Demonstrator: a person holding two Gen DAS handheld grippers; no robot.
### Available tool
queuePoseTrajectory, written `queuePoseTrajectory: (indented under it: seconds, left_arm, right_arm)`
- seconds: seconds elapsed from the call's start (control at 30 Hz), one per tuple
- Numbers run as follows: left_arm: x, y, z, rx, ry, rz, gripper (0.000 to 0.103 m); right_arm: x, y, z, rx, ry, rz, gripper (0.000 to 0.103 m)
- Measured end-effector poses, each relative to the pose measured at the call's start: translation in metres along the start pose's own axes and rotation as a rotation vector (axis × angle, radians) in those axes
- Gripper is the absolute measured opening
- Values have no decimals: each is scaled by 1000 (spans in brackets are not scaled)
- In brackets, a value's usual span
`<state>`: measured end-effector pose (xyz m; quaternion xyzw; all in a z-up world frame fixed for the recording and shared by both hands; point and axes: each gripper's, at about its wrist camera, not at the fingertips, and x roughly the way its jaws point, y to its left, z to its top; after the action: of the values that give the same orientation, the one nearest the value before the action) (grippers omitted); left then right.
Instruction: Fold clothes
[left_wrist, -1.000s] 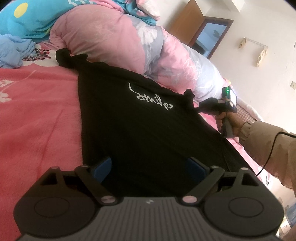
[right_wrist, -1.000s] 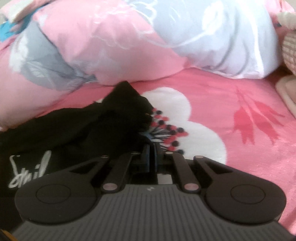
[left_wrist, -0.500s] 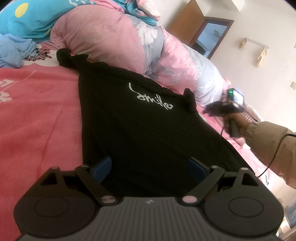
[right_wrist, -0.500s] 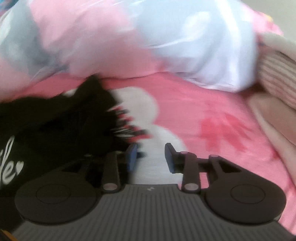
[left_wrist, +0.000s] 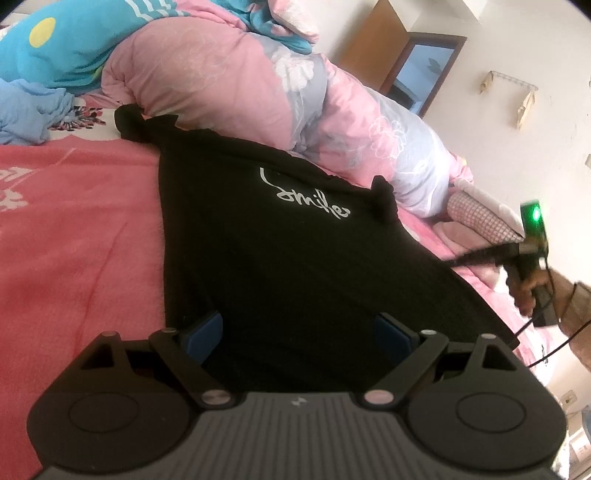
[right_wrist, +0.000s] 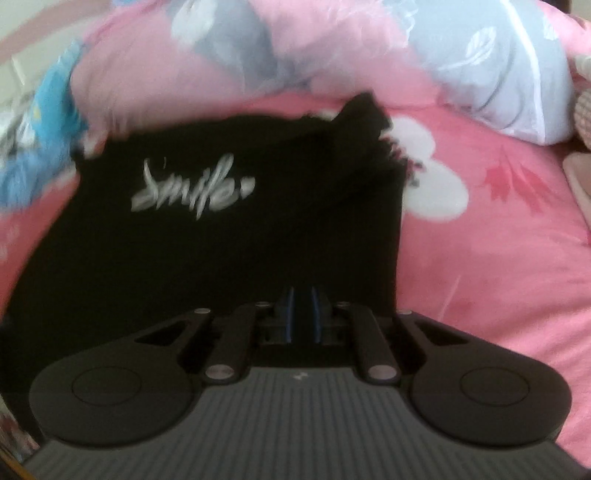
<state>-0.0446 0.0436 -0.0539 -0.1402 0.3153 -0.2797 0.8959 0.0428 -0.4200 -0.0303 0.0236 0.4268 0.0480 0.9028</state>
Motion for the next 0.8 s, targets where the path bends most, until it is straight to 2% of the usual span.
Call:
queuePoseTrajectory:
  seconds: [0.03,0.07,0.17,0.23,0.3,0.4,0.5,0.6,0.7,0.8]
  left_arm:
    - [0,0,0,-1,0,-1,90]
    - [-1,0,0,-4,1,-3,90]
    - [-1,2,1,-11,2,-8,90]
    - [-2,2,1,-14,1,-8,90]
    - [-2,1,1,-15,1,-7,90]
    - [-2,1,0,-14,-1,-6,90]
    - [-2,1,0,-6,-1,-5,90]
    - [-2,1,0,-3,2,-6,90]
    - [-3,2,1,-7,10,-9,90]
    - [-4,3,2,-16,16,-13,90]
  right_arm:
    - [0,-13,-7,29,11,-45,8]
    - [-2,-32,-14,75,18,-102,4]
    - [-21,-93,-32,278,21,-244,3]
    - [-40,-115,-38,362,2,-306,3]
    - [-56,-114,-35,369,-43,-289,3]
    - [-56,-78,-19,266,-95,-157,3]
    - [-33,-27,0,107,-110,-18,4]
    - [2,11,14,-18,-92,49,4]
    - [32,11,19,-11,-47,16,2]
    - [29,-39,11,122,-69,-72,0]
